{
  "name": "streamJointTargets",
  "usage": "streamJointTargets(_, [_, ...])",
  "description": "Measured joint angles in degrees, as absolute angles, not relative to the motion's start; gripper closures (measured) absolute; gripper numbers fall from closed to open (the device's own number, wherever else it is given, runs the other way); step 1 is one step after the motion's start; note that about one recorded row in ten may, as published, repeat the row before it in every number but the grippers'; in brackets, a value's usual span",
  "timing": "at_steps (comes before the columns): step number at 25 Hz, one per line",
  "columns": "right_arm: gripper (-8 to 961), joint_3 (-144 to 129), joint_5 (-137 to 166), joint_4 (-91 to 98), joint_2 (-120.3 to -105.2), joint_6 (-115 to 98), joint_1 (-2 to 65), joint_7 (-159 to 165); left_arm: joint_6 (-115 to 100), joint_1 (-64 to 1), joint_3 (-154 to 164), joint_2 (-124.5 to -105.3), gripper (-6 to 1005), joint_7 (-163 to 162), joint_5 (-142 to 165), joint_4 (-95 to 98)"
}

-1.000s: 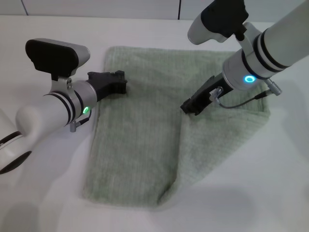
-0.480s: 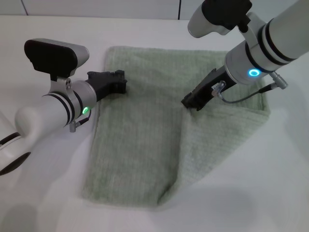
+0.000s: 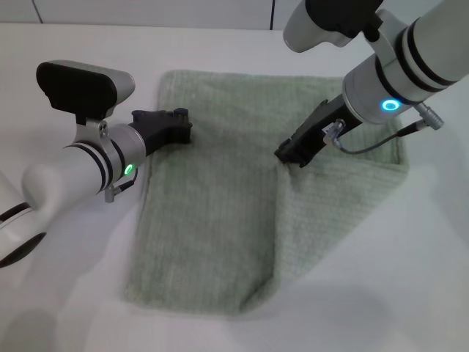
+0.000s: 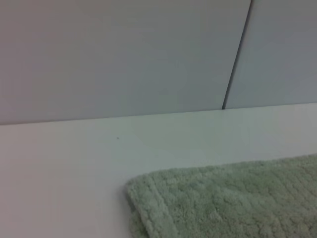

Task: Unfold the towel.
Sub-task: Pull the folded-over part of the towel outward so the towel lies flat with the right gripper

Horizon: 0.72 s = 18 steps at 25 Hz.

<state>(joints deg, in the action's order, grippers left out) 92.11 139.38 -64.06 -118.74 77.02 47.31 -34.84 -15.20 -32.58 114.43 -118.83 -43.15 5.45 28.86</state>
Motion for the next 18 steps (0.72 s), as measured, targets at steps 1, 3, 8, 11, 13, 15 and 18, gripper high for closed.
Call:
streamJointTargets(1, [902,92.11,139.84,-64.87,-118.75,77.7,47.19,-34.6,-15.2,-32.58,114.44,-118.83,988,-43.15,5.45,28.87])
streamJointTargets(3, [902,92.11,140.2,-65.31,-118.77,78.09,47.12,-34.47,-15.2,-32.58,114.44,-118.83,988,-43.15,5.45,28.88])
streamJointTargets(8, [903,92.11,141.46,-67.69,-118.82,79.9,46.81,-33.64,-15.2,-32.59,114.43,-118.83,988,-43.15,5.45,28.92])
streamJointTargets(11, [903,92.11,141.55,-69.9,-118.83,81.59,46.41,-33.03,-15.15,-32.61,114.43,-118.83,988,-43.15,5.45,28.93])
streamJointTargets(13, [903,92.11,141.58,-70.44,-118.83,82.04,46.27,-32.92,-15.02,-32.61,114.43,-118.83,988,-43.15,5.45,28.96])
streamJointTargets(15, [903,92.11,142.03,-72.19,-118.83,83.39,45.95,-32.26,-14.95,-32.61,114.43,-118.83,988,-43.15,5.45,28.99])
streamJointTargets(18, [903,92.09,142.77,-73.87,-118.83,84.3,45.54,-31.75,-14.7,-32.61,114.43,-118.78,988,-43.15,5.45,29.1])
